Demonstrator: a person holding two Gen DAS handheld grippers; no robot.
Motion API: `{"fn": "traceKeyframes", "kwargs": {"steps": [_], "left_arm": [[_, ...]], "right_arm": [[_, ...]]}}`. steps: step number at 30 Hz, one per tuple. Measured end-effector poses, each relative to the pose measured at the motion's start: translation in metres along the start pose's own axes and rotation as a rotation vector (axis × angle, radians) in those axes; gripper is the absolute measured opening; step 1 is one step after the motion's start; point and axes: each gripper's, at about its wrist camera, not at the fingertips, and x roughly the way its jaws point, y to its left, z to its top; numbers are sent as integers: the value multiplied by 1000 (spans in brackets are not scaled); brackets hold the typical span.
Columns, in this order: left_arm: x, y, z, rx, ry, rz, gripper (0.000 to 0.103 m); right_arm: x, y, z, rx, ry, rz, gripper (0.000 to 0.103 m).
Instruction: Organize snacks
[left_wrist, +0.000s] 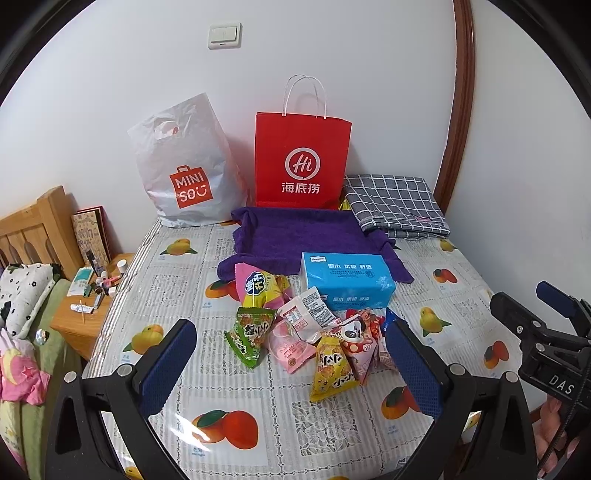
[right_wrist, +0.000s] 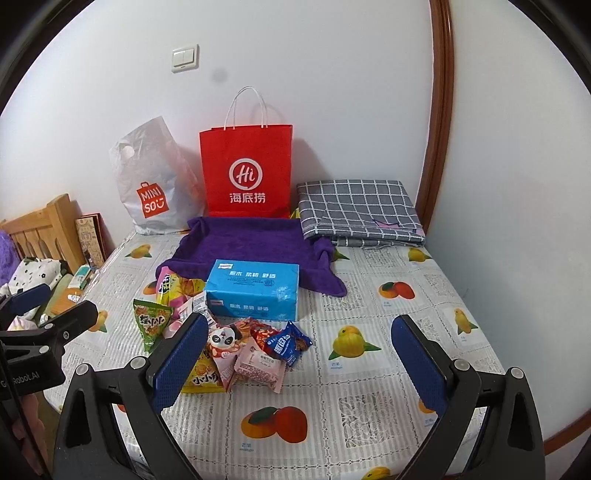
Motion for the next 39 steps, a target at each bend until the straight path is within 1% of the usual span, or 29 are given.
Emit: {"fn": "traceKeyframes", "kwargs": {"steps": [7, 27, 39], "left_arm": [[0, -7, -3, 11, 2, 2, 103], [0, -12, 0, 13, -6, -2, 102], [-3, -15, -4, 15, -38, -9, 102]], "right_arm": [[-2, 0, -1, 4, -1, -1, 98], [-7, 3, -2, 4, -11, 5, 99], [-9, 3, -2, 2, -16, 4, 99]]}}
